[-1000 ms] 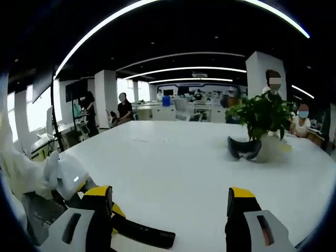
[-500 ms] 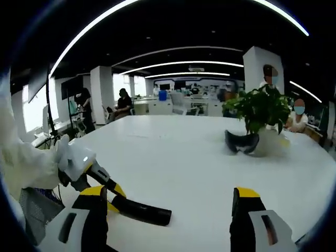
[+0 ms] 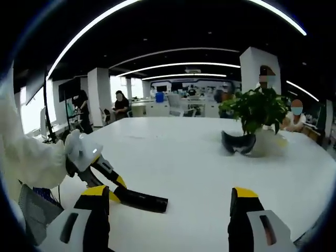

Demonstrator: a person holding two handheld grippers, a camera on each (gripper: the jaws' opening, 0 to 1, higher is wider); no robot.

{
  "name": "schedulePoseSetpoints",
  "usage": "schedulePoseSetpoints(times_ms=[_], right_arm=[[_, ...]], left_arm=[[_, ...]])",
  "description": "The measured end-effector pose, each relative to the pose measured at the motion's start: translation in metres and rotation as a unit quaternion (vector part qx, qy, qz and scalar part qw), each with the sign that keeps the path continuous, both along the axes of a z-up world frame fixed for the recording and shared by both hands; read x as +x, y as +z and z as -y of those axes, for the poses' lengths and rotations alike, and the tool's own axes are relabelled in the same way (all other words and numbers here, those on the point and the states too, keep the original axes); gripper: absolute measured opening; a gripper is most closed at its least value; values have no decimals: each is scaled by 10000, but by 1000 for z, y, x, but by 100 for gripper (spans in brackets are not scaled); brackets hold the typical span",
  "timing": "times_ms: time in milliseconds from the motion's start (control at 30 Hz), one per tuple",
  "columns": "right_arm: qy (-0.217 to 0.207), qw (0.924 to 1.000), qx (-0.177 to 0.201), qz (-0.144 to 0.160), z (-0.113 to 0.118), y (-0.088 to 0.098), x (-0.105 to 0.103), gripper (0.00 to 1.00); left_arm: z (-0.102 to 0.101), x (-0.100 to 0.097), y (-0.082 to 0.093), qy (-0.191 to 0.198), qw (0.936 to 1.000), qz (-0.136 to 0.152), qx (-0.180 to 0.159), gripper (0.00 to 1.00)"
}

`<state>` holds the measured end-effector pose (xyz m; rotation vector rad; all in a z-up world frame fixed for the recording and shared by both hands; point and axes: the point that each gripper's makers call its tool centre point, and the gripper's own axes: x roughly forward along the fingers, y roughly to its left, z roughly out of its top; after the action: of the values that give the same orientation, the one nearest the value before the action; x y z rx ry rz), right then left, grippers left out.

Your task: Press the specified remote control buttons in sequence, fully releasing each button before pressing the next.

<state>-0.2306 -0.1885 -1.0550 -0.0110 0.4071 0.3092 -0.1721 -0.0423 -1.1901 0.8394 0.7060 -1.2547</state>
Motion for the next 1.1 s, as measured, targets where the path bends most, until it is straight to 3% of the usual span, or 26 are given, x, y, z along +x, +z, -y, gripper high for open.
schedulePoseSetpoints(times_ms=[500,1100], right_arm=[[-167,9998,85,52,8,3,2,90],[-191,9998,98,13,9,1,2,89]], left_arm=[[-14,47,2,141,9996,118,204,24],[-16,76,-5,241,9989,81,390,24]])
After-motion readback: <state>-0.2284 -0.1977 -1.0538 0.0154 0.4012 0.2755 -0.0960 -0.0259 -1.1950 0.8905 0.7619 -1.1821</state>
